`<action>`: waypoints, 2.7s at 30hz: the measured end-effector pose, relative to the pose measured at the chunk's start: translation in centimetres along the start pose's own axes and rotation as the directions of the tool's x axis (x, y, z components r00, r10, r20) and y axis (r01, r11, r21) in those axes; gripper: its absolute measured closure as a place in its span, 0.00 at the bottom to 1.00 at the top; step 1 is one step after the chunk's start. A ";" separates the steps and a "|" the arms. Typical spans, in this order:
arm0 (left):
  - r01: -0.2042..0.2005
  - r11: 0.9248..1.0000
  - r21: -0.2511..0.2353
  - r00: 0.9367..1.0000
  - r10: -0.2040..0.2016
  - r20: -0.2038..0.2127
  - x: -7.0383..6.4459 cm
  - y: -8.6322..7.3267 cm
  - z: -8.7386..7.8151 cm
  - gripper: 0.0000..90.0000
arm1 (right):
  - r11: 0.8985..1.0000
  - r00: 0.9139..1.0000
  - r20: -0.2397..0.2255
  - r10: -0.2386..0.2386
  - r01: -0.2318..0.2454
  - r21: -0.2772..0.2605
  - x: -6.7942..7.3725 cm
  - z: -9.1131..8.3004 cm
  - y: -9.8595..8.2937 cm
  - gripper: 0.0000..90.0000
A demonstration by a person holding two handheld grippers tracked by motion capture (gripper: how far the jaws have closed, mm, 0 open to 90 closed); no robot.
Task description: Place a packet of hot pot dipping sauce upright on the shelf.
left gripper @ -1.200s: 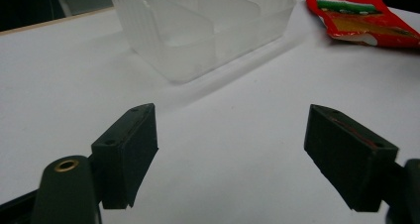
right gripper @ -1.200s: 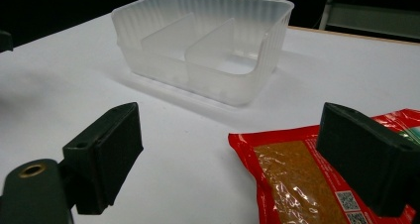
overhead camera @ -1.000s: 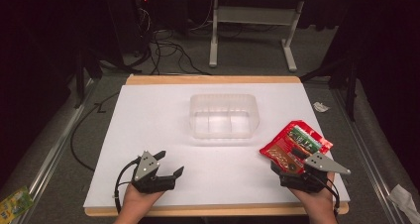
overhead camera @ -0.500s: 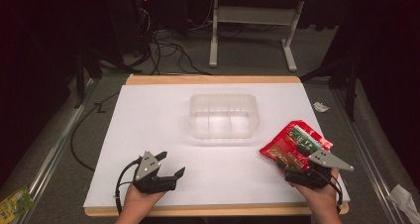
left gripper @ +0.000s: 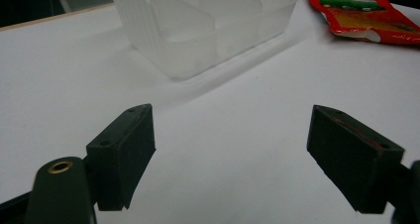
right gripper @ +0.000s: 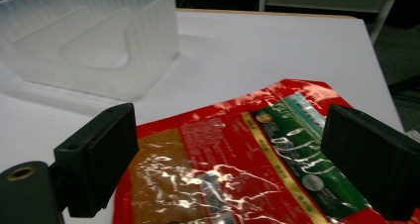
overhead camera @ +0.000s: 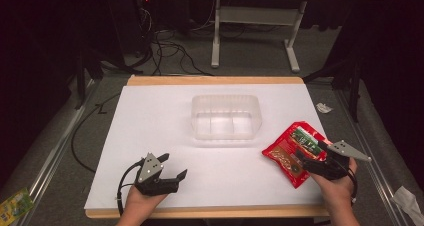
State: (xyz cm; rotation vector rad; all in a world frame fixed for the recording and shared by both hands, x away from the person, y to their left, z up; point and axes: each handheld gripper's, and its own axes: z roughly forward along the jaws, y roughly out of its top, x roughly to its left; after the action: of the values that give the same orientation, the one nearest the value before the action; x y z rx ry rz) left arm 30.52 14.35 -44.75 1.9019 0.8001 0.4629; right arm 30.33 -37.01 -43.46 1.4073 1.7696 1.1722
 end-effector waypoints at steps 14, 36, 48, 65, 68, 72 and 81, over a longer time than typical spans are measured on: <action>-0.015 1.000 0.018 1.000 0.015 0.004 -0.1 -0.1 0.4 0.22 | 0.987 0.983 0.114 0.141 -0.148 0.061 -5.6 1.7 -0.8 0.07; -0.016 1.000 0.023 1.000 0.016 0.004 -0.3 -0.3 0.4 0.22 | 0.936 0.945 0.183 0.271 -0.303 0.178 -10.3 3.9 -1.7 0.08; -0.012 1.000 0.021 1.000 0.012 0.003 -0.2 -0.3 0.3 0.22 | 0.916 0.935 0.169 0.310 -0.342 0.210 -10.8 4.1 -1.8 0.12; -0.023 0.999 0.027 1.000 0.023 0.007 -0.3 -0.3 0.4 0.22 | 0.957 0.962 0.088 0.259 -0.268 0.113 -10.0 3.1 -1.9 0.41; -0.027 0.999 0.028 1.000 0.027 0.008 -0.3 -0.3 0.4 0.22 | 0.959 0.963 0.064 0.262 -0.268 0.093 -9.8 2.7 -1.8 0.46; -0.030 0.999 0.029 1.000 0.029 0.008 -0.3 -0.3 0.4 0.22 | 0.967 0.969 0.014 0.246 -0.246 0.064 -9.5 2.3 -1.8 0.51; -0.033 0.999 0.030 0.999 0.033 0.012 -0.4 -0.3 0.5 0.22 | 0.975 0.976 -0.035 0.213 -0.211 0.071 -8.4 2.6 -1.3 0.53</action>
State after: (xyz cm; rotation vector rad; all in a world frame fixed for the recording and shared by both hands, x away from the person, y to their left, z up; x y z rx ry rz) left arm 30.42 13.83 -45.18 1.9467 0.7734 0.4620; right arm 34.27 -44.38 -46.43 1.6557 1.7346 1.2703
